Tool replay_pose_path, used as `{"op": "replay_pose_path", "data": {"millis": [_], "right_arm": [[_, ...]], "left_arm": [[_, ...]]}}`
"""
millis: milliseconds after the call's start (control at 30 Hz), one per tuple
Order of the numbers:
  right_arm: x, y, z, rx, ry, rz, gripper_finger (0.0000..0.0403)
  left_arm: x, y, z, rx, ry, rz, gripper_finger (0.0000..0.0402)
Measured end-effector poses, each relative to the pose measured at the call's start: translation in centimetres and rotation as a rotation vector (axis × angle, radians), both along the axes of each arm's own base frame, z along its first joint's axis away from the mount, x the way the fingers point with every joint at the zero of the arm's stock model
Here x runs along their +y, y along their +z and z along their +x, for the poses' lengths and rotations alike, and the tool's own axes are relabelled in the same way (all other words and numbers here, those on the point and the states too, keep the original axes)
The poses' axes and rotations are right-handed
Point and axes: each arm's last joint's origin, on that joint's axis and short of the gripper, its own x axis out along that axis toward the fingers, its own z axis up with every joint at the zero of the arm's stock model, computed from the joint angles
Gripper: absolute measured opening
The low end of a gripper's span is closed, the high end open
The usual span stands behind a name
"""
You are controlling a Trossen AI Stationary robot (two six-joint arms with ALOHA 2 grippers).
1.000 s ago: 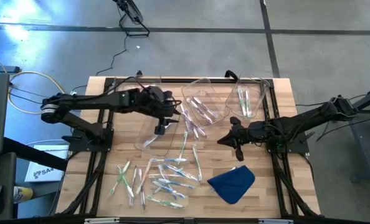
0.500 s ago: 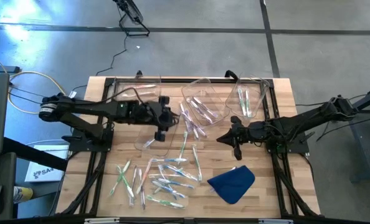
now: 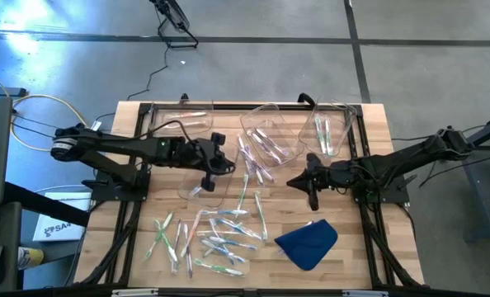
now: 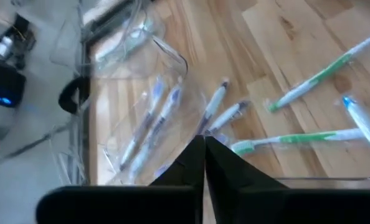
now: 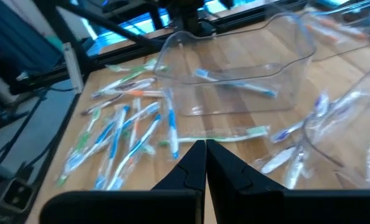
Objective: Pick & Place Toothbrushes
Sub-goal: Put the green toothbrush into the top right transparent bin
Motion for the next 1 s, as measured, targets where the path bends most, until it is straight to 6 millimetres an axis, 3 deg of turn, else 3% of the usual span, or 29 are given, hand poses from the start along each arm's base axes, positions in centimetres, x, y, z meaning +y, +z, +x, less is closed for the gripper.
{"op": "replay_pose_path", "data": {"millis": [500, 700, 833, 1000], "right_arm": [[0.0, 0.0, 0.0, -0.003, -0.011, -0.003, 0.0004], [0.0, 0.0, 0.0, -0.002, -0.009, -0.003, 0.0004], [0.0, 0.0, 0.0, -0.001, -0.009, -0.003, 0.0004], [0.0, 0.0, 0.0, -0.003, -0.012, -0.004, 0.0004]], "left_arm": [[2.7, 0.9, -0.3, -0.092, -0.132, -0.069, 0.0001], [2.6, -1.5, 0.2, -0.298, -0.213, -0.071, 0.0000], [2.5, -3.8, -0.3, -0.312, -0.207, -0.089, 0.0000], [2.3, -3.8, -0.8, -0.347, -0.229, -0.096, 0.0000]]}}
